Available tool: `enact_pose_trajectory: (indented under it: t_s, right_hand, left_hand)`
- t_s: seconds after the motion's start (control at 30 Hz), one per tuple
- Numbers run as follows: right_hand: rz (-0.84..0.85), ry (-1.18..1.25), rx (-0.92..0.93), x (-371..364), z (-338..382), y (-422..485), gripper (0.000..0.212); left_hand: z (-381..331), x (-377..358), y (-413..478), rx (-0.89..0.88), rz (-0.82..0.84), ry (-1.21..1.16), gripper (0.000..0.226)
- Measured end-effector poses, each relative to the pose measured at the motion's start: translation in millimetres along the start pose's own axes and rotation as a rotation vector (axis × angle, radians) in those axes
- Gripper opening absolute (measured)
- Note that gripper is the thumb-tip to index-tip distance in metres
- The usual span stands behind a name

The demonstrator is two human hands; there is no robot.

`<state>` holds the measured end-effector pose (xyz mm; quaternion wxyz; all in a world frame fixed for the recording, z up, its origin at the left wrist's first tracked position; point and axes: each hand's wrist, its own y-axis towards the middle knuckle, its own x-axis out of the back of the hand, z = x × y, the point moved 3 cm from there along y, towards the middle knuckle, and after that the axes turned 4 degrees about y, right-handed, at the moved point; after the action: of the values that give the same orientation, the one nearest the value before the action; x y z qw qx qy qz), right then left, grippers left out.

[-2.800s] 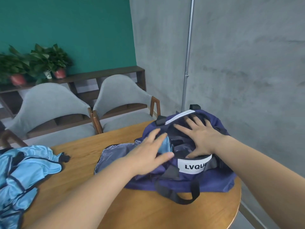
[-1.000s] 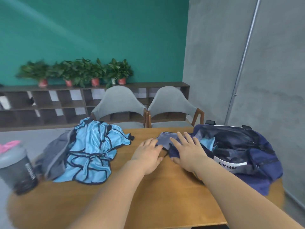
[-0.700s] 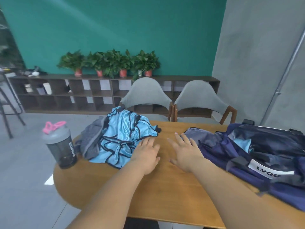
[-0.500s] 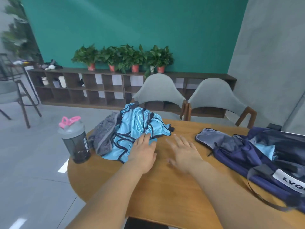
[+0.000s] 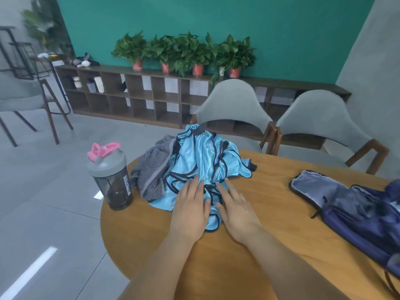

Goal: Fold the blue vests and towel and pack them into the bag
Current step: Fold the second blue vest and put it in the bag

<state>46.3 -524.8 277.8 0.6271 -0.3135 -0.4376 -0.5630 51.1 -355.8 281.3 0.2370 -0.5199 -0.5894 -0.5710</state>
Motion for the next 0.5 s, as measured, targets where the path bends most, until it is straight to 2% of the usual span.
enact_pose_trajectory:
  t_s: [0.1, 0.2, 0.3, 0.4, 0.43, 0.5]
  right_hand:
    - [-0.124, 0.061, -0.012, -4.0, 1.2, -3.3, 0.061]
    - [-0.260, 0.122, 0.035, 4.8, 4.9, -8.0, 0.062]
    - [-0.364, 0.216, 0.043, 13.4, 6.5, -12.3, 0.069]
    - [-0.369, 0.249, 0.069, 16.7, 2.0, -14.1, 0.087]
    - [-0.358, 0.246, 0.083, 16.4, -1.3, -14.2, 0.089]
    - [-0.370, 0.284, 0.091, 15.2, -9.1, -14.8, 0.080]
  left_hand:
    - [-5.8, 6.8, -2.5, -0.110, -0.177, 0.054, 0.052]
    - [-12.1, 16.3, -7.6, -0.228, -0.273, 0.034, 0.050]
    - [-17.3, 16.8, -13.0, -0.362, -0.262, -0.010, 0.047]
    - [-27.1, 11.1, -15.9, -0.535, -0.209, 0.006, 0.045]
    - [-31.1, 9.4, -17.3, -0.591, -0.194, 0.025, 0.044]
    - [-38.4, 9.5, -21.1, -0.642, -0.172, 0.049, 0.042]
